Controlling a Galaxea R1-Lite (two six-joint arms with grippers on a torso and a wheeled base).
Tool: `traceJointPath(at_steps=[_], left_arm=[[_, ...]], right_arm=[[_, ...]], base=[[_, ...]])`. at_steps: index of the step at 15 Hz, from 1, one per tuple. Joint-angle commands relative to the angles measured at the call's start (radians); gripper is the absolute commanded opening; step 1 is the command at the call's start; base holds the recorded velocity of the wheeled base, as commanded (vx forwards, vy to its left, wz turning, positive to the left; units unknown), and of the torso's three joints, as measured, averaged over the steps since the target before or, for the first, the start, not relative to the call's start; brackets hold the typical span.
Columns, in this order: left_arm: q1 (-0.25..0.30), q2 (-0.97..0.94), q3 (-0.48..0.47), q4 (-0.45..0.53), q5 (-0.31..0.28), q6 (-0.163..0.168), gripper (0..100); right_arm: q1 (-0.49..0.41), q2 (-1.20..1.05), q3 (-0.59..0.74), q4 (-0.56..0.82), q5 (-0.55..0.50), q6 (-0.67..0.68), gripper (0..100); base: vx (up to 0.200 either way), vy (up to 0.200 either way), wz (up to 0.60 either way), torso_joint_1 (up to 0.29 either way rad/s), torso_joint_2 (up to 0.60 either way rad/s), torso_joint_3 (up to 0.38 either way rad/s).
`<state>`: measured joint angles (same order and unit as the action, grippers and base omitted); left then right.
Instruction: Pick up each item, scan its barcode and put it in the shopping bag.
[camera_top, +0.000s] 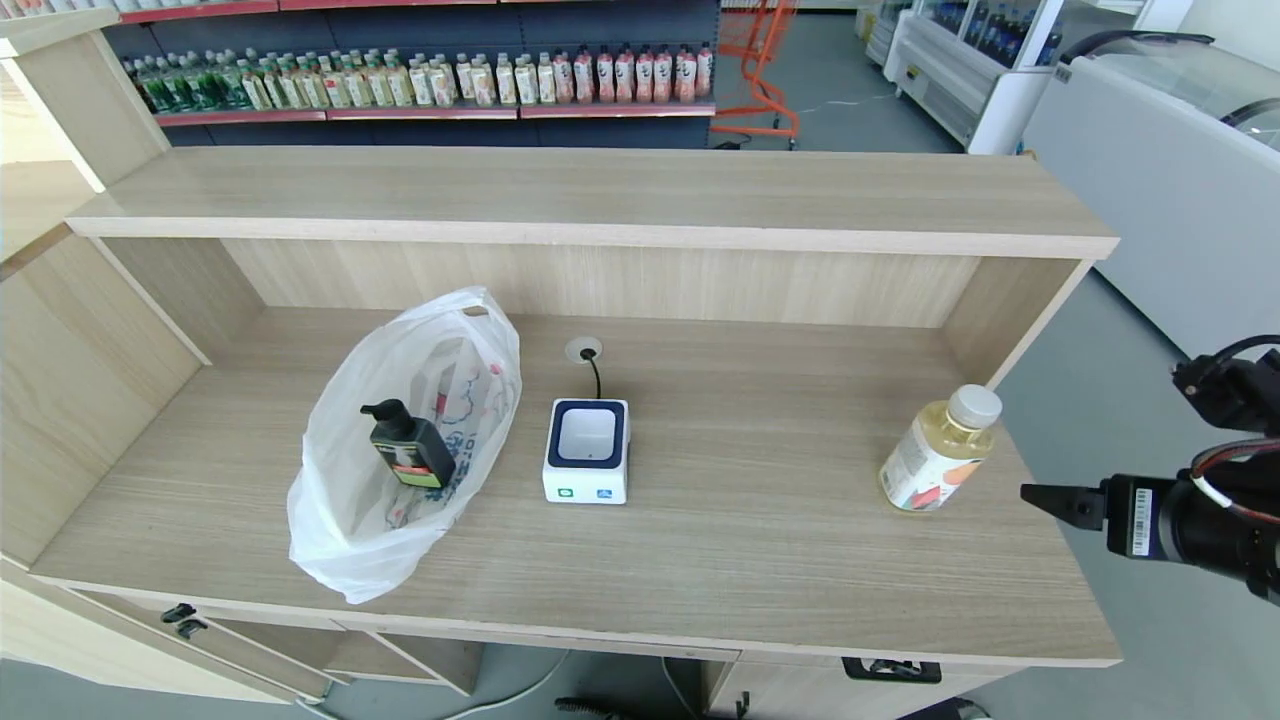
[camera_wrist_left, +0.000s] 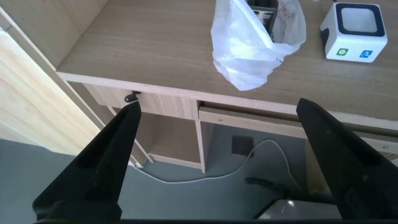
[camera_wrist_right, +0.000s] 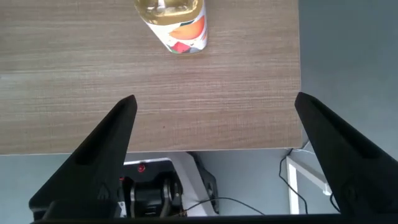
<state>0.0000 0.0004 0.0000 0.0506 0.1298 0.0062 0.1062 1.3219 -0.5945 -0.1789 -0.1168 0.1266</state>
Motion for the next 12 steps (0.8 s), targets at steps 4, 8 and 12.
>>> traceJointPath(at_steps=[4, 8, 12], left_arm=[[0.000, 0.000, 0.000, 0.000, 0.001, 0.000, 100], [0.000, 0.000, 0.000, 0.000, 0.001, 0.000, 100], [0.000, 0.000, 0.000, 0.000, 0.001, 0.000, 100]], right_arm=[[0.043, 0.206, 0.038, -0.243, 0.002, -0.004, 100], [0.061, 0.378, 0.055, -0.445, -0.007, -0.005, 100], [0.070, 0.494, 0.048, -0.593, -0.001, -0.025, 100]], base=[[0.000, 0.000, 0.00, 0.000, 0.00, 0.000], [0.000, 0.000, 0.00, 0.000, 0.00, 0.000], [0.000, 0.000, 0.00, 0.000, 0.00, 0.000]])
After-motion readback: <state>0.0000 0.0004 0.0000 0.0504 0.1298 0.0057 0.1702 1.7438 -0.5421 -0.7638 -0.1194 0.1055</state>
